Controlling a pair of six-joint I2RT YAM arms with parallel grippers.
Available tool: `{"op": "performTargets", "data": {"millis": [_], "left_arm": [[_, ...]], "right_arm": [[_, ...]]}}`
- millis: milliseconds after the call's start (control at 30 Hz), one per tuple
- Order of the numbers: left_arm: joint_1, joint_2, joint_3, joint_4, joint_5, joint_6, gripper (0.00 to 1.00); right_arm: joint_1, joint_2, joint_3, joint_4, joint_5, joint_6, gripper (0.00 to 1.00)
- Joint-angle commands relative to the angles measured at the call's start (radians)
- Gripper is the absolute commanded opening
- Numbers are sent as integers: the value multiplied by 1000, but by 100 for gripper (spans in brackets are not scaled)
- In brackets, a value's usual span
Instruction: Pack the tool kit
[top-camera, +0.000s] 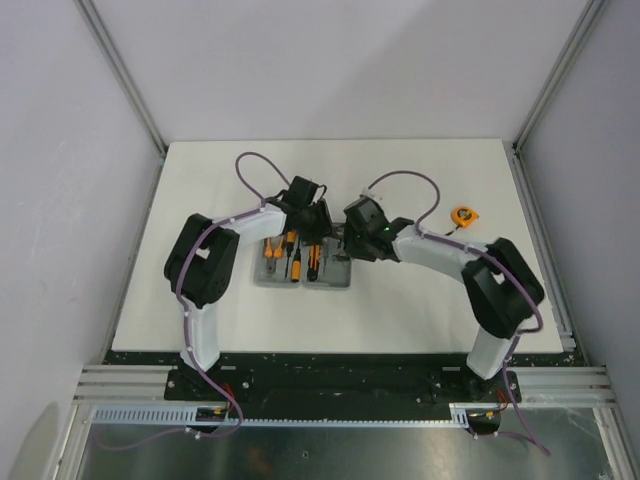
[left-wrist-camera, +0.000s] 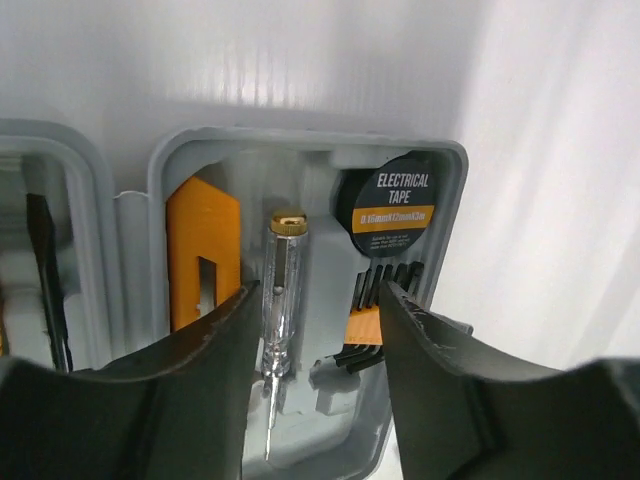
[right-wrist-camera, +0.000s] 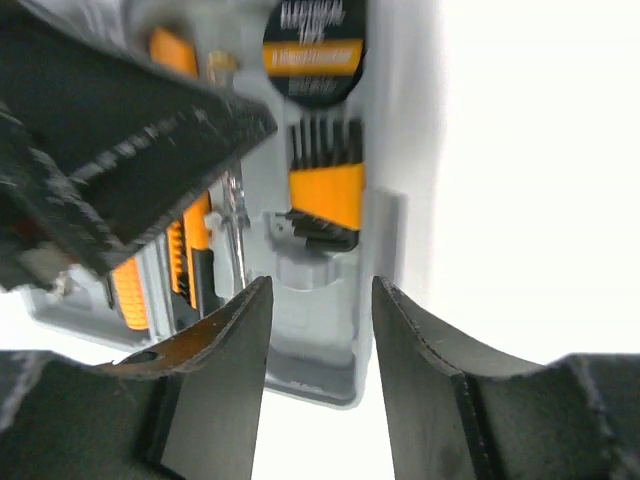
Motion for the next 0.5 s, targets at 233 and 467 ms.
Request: {"op": "performTargets", "data": {"millis": [233, 467], "left_arm": [[19, -174, 41, -182, -38, 96, 89], [50, -254, 41, -181, -20, 146, 98]], "right_arm": [[-107, -274, -3, -286, 326, 90, 70], [-295, -253, -3, -318, 334, 51, 99]]}}
